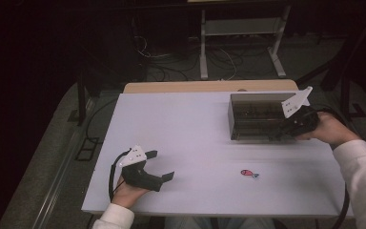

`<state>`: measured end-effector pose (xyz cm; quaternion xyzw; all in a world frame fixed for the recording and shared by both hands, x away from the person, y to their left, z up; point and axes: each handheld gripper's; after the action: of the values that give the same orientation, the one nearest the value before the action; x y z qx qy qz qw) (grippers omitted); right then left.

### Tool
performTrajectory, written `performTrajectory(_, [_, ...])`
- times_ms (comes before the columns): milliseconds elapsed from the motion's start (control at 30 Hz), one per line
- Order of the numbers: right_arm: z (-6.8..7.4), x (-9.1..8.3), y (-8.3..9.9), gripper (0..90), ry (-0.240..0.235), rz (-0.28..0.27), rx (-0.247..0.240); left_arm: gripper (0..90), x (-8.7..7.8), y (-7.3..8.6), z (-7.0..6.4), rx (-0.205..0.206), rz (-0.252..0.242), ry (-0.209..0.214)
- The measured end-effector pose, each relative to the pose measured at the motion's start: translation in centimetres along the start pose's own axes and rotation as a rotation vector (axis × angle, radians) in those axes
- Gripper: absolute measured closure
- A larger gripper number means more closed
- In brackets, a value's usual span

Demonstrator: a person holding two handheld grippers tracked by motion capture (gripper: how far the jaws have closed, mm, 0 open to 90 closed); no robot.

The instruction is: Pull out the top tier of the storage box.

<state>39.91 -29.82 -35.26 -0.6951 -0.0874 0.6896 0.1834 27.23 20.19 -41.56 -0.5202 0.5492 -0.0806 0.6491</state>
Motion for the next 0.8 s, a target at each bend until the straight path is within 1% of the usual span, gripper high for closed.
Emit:
performTrajectory(100, [0.3, 0.0, 0.0, 86.9, -0.004, 0.004, -0.012, 0.0, 0.0, 0.0, 0.0, 0.0, 0.0, 0.0])
performTrajectory(267, [0.5, 0.0, -0.1, 87.0, 0.002, 0.013, -0.018, 0.0, 0.0, 0.0, 0.0, 0.001, -0.001, 0.0])
performTrajectory(500, [0.8, 0.0, -0.2, 87.3, -0.01, 0.021, -0.033, 0.0, 0.0, 0.0, 0.0, -0.002, -0.002, 0.001])
performTrajectory(800, [1.2, 0.0, 0.0, 87.3, -0.021, 0.014, -0.034, 0.0, 0.1, 0.0, 0.0, -0.002, 0.002, 0.003])
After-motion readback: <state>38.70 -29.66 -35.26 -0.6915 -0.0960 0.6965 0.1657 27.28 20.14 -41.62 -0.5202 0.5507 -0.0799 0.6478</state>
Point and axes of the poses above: each handheld gripper's, and its own axes: x roughly forward along the jaws, y roughly out of its underside, z roughly to its left, and after that the axes turned 13 degrees about z, right-handed
